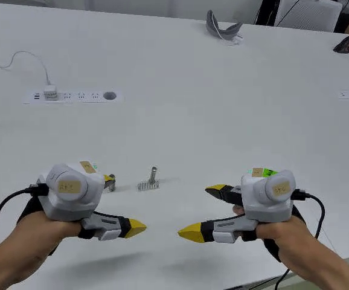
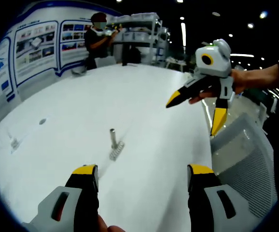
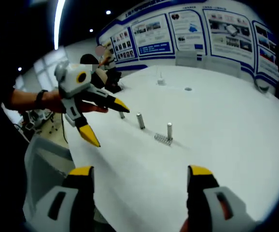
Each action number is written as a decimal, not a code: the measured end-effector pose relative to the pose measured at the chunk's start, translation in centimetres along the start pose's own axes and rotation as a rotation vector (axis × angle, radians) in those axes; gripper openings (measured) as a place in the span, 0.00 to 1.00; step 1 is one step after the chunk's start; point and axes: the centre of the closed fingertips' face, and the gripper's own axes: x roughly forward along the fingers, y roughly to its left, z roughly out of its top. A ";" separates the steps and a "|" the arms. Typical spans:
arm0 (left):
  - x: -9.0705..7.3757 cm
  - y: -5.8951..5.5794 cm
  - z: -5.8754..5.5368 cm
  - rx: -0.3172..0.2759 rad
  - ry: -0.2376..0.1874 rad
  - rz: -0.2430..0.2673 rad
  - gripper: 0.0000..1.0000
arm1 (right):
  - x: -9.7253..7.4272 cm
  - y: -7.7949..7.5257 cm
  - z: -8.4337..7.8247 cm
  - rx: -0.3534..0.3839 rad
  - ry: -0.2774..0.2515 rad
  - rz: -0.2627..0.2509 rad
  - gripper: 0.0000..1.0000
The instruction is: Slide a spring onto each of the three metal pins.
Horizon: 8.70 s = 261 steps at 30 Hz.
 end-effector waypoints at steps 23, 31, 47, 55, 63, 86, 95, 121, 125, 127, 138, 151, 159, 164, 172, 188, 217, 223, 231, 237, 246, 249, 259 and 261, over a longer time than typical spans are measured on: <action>4.3 0.1 -0.3 0.008 0.055 -0.014 0.75 | -0.5 -0.3 0.2 0.004 -0.008 -0.004 0.81; 6.2 0.7 -0.4 0.013 0.076 -0.006 0.73 | -0.7 -0.4 -0.1 0.013 -0.008 -0.006 0.81; 9.5 2.4 -1.0 -0.030 0.118 0.010 0.65 | -1.3 -0.5 -0.7 0.038 -0.014 -0.013 0.80; 10.5 2.7 -1.7 -0.079 0.133 0.030 0.56 | -1.2 -0.2 -0.8 0.055 -0.021 -0.002 0.78; 11.0 3.8 -1.7 -0.088 0.126 0.091 0.39 | -1.3 -0.5 -0.5 0.071 -0.036 -0.006 0.76; 9.9 3.3 -2.7 -0.059 0.143 0.123 0.10 | -1.0 -0.2 -0.4 0.061 -0.032 -0.003 0.76; 8.4 2.2 -2.9 -0.072 0.124 0.115 0.10 | -0.7 0.3 -0.6 0.060 -0.023 0.008 0.76; 2.9 1.1 -3.0 -0.128 0.036 0.140 0.10 | -0.5 1.3 -0.8 0.070 -0.022 0.030 0.76; 1.8 1.0 -2.9 -0.126 0.024 0.147 0.10 | -0.1 1.6 -0.8 0.068 -0.021 0.039 0.75; 1.3 1.1 -2.8 -0.124 0.017 0.152 0.10 | 0.0 1.8 -0.6 0.068 -0.024 0.043 0.75; -1.1 1.4 -2.6 -0.136 -0.013 0.179 0.10 | 0.8 2.5 0.3 0.064 -0.035 0.071 0.74; -4.4 -0.2 -2.6 -0.139 -0.043 0.192 0.10 | 2.2 3.9 1.6 0.072 -0.052 0.122 0.71; -6.0 -1.3 -2.7 -0.112 -0.041 0.183 0.10 | 3.1 5.2 2.3 0.079 -0.065 0.170 0.66; -6.4 -1.9 -2.7 -0.102 -0.038 0.175 0.10 | 3.3 6.0 2.7 0.079 -0.075 0.196 0.62; -6.4 -3.2 -2.7 -0.071 -0.029 0.143 0.10 | 3.4 6.9 3.1 0.096 -0.089 0.235 0.55; -6.1 -4.7 -0.3 -0.019 -0.054 0.094 0.10 | 3.9 8.9 4.8 0.140 -0.127 0.341 0.34; -5.3 -5.4 0.6 0.046 -0.049 0.031 0.10 | 3.7 10.0 6.9 0.156 -0.120 0.450 0.12; -5.0 -5.2 1.1 0.054 -0.055 0.015 0.10 | 3.5 9.8 7.2 0.092 -0.091 0.438 0.12; -4.6 -5.1 2.4 0.064 -0.081 -0.007 0.10 | 3.0 9.5 8.0 -0.059 -0.013 0.436 0.12; -4.3 -5.0 3.6 0.083 -0.106 -0.029 0.09 | 2.5 9.2 8.5 -0.236 0.090 0.450 0.12; -4.3 -5.2 5.4 0.108 -0.152 -0.069 0.09 | 1.5 9.1 9.1 -0.496 0.232 0.493 0.12; -4.3 -5.3 6.0 0.114 -0.166 -0.083 0.09 | 1.2 9.0 9.1 -0.572 0.284 0.498 0.12; -4.2 -5.2 7.0 0.139 -0.188 -0.098 0.10 | 1.2 8.6 9.0 -0.664 0.336 0.493 0.13; -4.1 -5.3 7.1 0.138 -0.194 -0.103 0.10 | 1.0 8.5 8.9 -0.661 0.333 0.488 0.12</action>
